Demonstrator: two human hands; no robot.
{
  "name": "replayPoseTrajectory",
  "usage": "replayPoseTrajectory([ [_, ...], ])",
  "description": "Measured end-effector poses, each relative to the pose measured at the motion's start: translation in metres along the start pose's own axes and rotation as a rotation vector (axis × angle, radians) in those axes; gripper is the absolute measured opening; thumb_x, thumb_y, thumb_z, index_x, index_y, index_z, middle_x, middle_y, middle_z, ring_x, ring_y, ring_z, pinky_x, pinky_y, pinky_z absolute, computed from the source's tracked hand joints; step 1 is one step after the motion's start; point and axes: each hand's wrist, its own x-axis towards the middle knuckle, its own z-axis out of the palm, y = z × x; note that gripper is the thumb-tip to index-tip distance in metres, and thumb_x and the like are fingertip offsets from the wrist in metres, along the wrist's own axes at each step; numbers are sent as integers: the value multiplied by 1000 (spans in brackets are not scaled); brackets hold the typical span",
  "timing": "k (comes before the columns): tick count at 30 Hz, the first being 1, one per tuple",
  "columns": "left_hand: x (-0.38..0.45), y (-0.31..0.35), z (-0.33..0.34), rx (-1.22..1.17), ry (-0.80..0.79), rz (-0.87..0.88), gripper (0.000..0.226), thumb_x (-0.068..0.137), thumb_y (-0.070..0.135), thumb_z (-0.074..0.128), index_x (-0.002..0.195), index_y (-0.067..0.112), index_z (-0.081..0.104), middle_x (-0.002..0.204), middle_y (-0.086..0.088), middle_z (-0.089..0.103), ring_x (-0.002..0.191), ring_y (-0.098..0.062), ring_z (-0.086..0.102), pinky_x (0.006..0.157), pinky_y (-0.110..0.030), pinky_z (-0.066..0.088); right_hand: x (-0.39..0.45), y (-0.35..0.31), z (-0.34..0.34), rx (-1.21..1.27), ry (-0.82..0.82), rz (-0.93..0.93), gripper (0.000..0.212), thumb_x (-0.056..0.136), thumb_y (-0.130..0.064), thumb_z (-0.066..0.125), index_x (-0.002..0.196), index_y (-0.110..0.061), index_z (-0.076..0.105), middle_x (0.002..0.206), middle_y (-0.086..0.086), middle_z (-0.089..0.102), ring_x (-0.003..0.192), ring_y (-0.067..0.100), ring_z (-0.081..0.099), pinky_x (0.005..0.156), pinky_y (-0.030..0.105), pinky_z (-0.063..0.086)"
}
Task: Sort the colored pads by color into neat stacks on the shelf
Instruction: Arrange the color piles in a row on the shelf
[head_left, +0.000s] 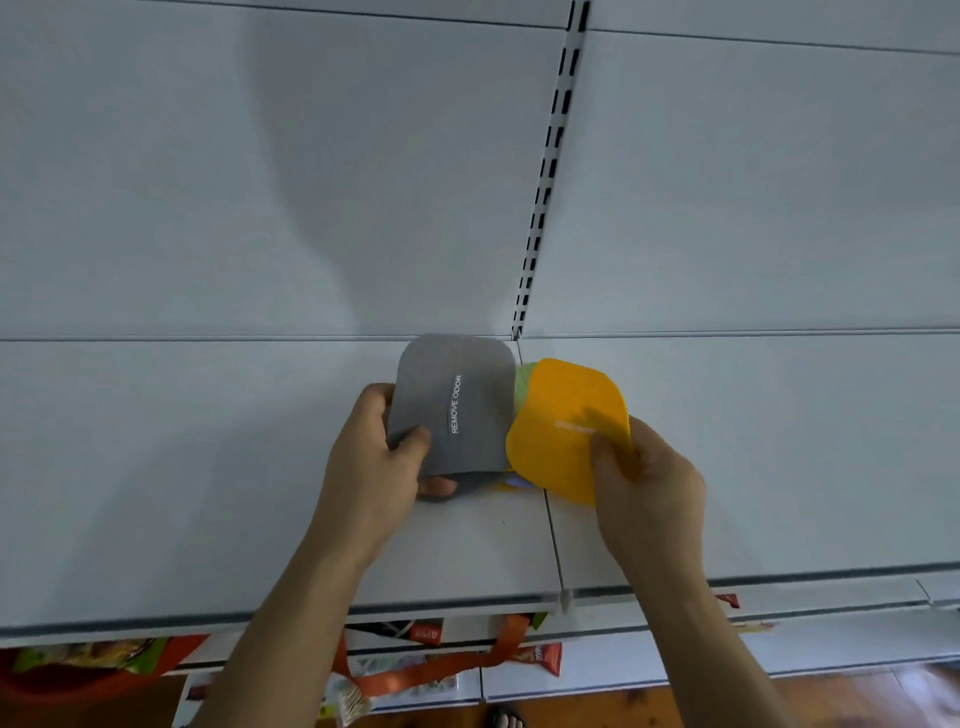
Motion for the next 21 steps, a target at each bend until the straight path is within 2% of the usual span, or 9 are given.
replayPoseTrajectory([
  [2, -2, 0, 1, -8, 18, 38, 31, 102, 1, 56, 125, 22, 57, 117, 0, 65, 77, -7, 74, 57, -35, 64, -5, 0, -7, 45, 35, 23, 19, 105, -26, 53, 111, -36, 69, 69, -6, 66, 57, 13, 65, 55, 31, 54],
  [4, -4, 0, 6, -49, -5, 51, 35, 103, 2, 56, 130, 25, 57, 120, 3, 64, 91, -7, 71, 57, -33, 64, -10, 0, -16, 43, 80, 66, 17, 107, -34, 51, 117, -34, 65, 69, -2, 67, 51, 15, 67, 51, 35, 57],
  [7, -8, 1, 21, -102, -56, 50, 37, 103, 4, 57, 134, 24, 57, 123, 5, 63, 102, -17, 68, 57, -30, 63, -19, 3, -35, 57, 142, 135, 15, 105, -40, 57, 100, -26, 58, 69, 1, 63, 47, 15, 65, 45, 36, 53],
  [10, -16, 6, 44, -131, -127, 73, 36, 103, 3, 57, 134, 23, 58, 116, 9, 65, 94, -8, 70, 56, -32, 63, -34, 7, -58, 89, 189, 188, 20, 102, -40, 63, 87, -26, 60, 61, -3, 60, 46, 17, 62, 44, 39, 53],
  [13, -27, 12, 68, -144, -189, 81, 34, 103, 2, 56, 121, 29, 61, 112, 5, 66, 88, -7, 70, 56, -33, 62, -46, 14, -82, 149, 227, 219, 12, 99, -39, 68, 88, -42, 71, 64, -6, 64, 48, 16, 62, 46, 40, 57],
  [15, -35, 16, 86, -145, -217, 90, 34, 102, 0, 55, 114, 31, 62, 108, 4, 67, 84, -9, 70, 56, -34, 62, -51, 24, -98, 181, 282, 219, 21, 99, -36, 67, 87, -53, 71, 68, -9, 66, 52, 11, 62, 45, 33, 55],
  [18, -48, 21, 120, -155, -259, 86, 33, 102, -1, 55, 121, 24, 63, 110, 1, 68, 88, -14, 70, 55, -32, 60, -60, 44, -128, 222, 337, 249, 13, 102, -36, 64, 94, -43, 72, 69, -9, 66, 54, 8, 60, 51, 43, 57],
  [21, -68, 25, 164, -159, -306, 68, 34, 102, -2, 55, 124, 22, 62, 114, -2, 69, 91, -16, 70, 55, -32, 60, -68, 72, -165, 220, 388, 269, 11, 103, -35, 62, 95, -38, 69, 74, -5, 66, 63, 16, 62, 60, 52, 60],
])
